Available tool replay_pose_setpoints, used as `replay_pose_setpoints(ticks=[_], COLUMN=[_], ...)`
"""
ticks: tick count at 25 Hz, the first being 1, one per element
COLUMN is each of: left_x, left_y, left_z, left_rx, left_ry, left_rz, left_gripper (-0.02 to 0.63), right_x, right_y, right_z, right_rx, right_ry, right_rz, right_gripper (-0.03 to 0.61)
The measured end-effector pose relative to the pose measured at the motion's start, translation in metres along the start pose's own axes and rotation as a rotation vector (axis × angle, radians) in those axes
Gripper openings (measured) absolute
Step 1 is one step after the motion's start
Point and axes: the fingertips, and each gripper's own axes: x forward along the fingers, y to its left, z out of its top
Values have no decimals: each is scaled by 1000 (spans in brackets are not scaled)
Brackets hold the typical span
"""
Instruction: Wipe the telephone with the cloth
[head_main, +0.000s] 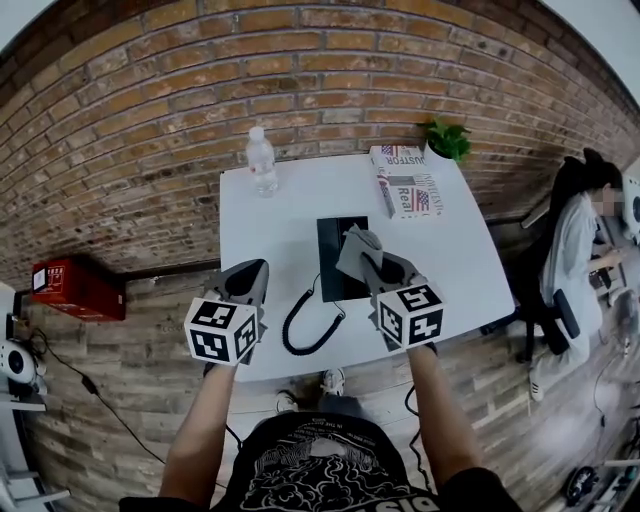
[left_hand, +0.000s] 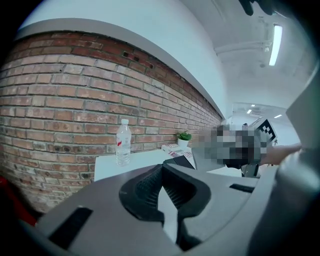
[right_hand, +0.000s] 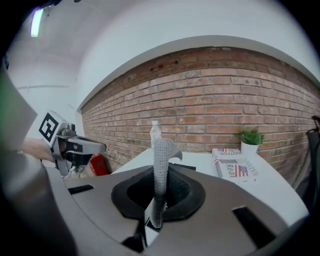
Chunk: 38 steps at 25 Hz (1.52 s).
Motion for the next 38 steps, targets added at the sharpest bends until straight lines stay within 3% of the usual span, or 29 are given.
replay_pose_setpoints(ticks=[12, 38], left_x=[3, 19], left_y=[7, 10], left_z=[37, 16], left_rx=[62, 30], left_ry=[-59, -26], left_rz=[59, 51], left_gripper=[5, 5], right_x=[-33, -35], right_y=[-35, -56], right_z=[53, 45], right_rx=[12, 18], right_ry=[-161, -155], right_rz=[-82, -134], right_gripper=[11, 11])
